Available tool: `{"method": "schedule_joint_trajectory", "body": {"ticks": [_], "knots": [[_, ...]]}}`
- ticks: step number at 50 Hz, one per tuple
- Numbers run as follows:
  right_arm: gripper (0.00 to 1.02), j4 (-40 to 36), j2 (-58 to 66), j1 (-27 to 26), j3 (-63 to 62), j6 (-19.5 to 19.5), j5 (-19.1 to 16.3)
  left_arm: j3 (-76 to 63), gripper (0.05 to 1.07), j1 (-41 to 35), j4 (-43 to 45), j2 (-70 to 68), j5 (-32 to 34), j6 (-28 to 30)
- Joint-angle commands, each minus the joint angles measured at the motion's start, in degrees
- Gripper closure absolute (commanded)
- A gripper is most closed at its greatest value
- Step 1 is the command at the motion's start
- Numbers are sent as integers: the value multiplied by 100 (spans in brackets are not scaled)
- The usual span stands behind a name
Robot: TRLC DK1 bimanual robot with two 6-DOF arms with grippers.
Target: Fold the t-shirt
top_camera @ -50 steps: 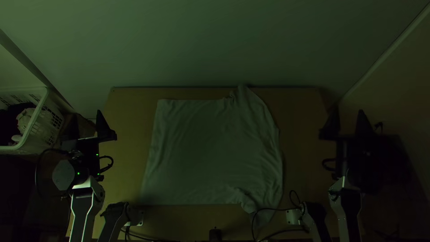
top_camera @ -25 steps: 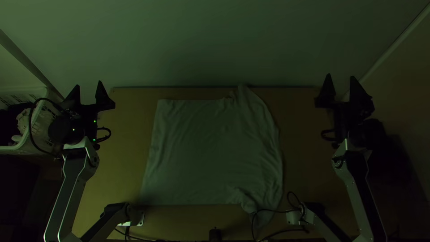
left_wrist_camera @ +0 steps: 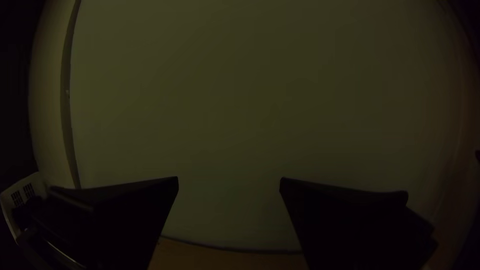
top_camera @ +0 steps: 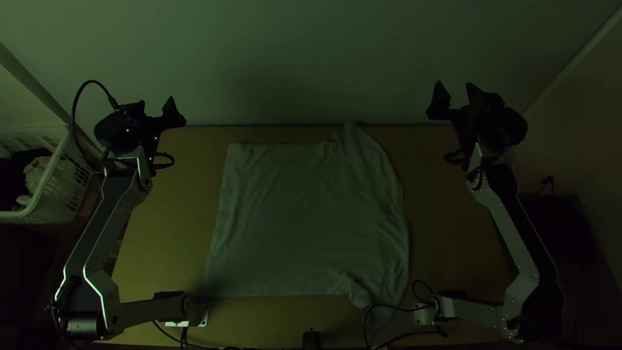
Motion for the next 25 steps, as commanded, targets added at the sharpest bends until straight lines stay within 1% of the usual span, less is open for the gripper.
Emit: {"method": "schedule_joint_trajectory", "body": {"ticks": [1, 7, 14, 19, 23, 25], "knots": [[4, -392, 522, 100, 627, -31, 51, 491, 10, -80, -200, 365, -25, -117], [4, -920, 1137, 135, 1233, 127, 51, 913, 10, -97, -648, 848, -7, -117], [4, -1640, 1875, 144, 1910, 312, 25, 1713, 10, -89, -1764, 1533, 107, -231], [4, -1781, 2209, 171, 2050, 479, -19, 2108, 10, -80, -2230, 1947, 116, -258], [4, -1834, 2429, 197, 2077, 646, -45, 2143, 10, -80, -2283, 2122, 160, -266], [4, -1913, 2552, 232, 2138, 663, -45, 2205, 10, -80, -2406, 2228, 247, -266]]}}
